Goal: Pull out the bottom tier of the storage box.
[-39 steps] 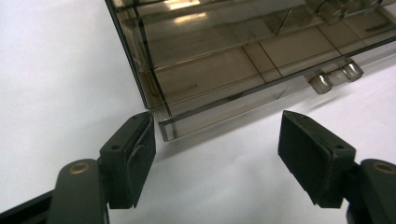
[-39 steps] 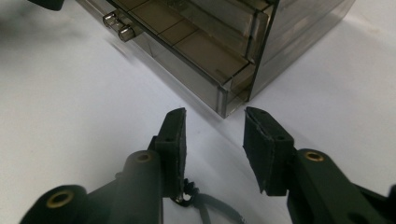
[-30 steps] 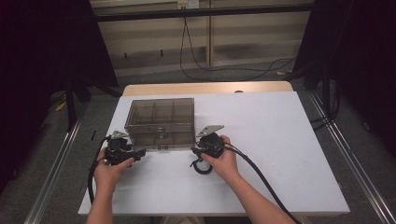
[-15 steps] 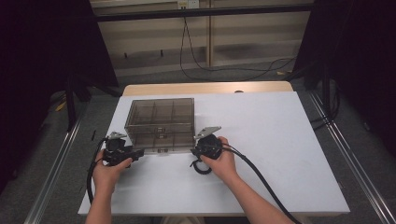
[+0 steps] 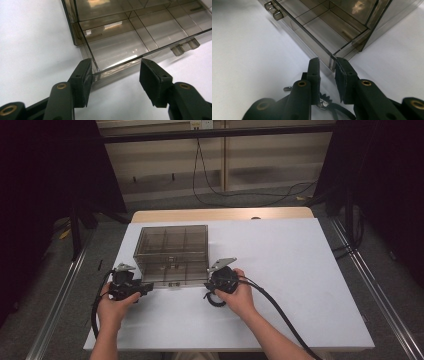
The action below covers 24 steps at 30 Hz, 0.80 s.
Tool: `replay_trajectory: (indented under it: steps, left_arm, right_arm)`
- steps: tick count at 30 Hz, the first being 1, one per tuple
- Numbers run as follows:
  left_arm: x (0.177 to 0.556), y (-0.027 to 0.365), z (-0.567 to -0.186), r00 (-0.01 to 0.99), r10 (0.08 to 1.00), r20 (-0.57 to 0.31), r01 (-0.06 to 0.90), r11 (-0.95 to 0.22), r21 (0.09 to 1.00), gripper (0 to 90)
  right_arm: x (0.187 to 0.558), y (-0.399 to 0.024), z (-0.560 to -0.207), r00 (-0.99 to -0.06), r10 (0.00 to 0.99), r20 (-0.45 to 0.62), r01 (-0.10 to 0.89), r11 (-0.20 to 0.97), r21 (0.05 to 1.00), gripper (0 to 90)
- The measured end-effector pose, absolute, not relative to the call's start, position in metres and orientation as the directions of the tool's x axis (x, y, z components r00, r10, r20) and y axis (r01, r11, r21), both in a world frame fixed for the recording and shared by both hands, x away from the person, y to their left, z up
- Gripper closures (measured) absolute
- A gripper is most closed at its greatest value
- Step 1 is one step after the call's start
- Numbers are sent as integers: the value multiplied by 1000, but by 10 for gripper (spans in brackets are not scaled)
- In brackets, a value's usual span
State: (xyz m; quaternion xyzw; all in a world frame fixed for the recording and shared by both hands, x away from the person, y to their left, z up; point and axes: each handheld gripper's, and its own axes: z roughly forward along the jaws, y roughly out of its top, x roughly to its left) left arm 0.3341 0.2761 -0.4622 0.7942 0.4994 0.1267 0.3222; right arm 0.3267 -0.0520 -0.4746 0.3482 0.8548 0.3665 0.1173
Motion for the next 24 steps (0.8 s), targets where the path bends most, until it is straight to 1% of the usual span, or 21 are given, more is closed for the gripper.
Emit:
replay_trajectory:
  steps: [9,24]
  left_arm:
    - [329,277,-460,483,870,-98,708,-322,629,487]
    - [323,278,-459,486,868,-100,710,-326,624,493]
  right_arm:
    - [323,-52,-475,-739,671,58,509,500,700,734]
    - [318,-52,-474,-744,664,66,513,507,693,728]
